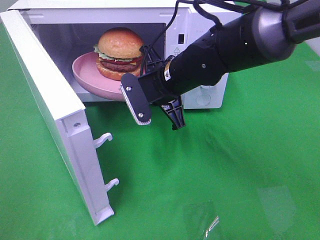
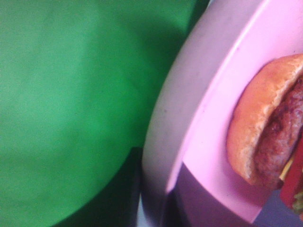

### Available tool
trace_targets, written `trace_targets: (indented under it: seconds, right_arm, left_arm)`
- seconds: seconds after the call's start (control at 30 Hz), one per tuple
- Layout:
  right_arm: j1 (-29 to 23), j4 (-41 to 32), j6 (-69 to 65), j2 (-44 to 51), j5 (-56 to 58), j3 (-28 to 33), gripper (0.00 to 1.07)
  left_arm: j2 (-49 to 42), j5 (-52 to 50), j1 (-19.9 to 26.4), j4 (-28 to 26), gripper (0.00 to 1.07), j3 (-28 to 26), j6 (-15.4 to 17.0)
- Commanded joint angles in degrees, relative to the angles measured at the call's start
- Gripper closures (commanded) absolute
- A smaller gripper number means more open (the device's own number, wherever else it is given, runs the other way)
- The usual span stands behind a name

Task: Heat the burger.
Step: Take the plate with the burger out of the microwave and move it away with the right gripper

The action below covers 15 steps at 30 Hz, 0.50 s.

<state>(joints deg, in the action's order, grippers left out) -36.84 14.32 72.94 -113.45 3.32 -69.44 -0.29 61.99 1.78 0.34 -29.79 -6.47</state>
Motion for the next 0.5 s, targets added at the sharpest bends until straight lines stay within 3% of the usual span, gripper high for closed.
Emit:
trace_targets:
  seconds: [0.03,0.5]
  right_arm:
    - [0.6,0.4,0.5,3.9,-3.3,3.6,1.07]
    - [0.6,0.4,0.5,12.1,-6.0,13.3,1.07]
  left_arm:
    - [-1.0,-0.7,-0.1,-0.3,0.07,0.1,0.1]
    - [-1.0,-0.7,-0.1,-0.3,0.07,0.1,0.1]
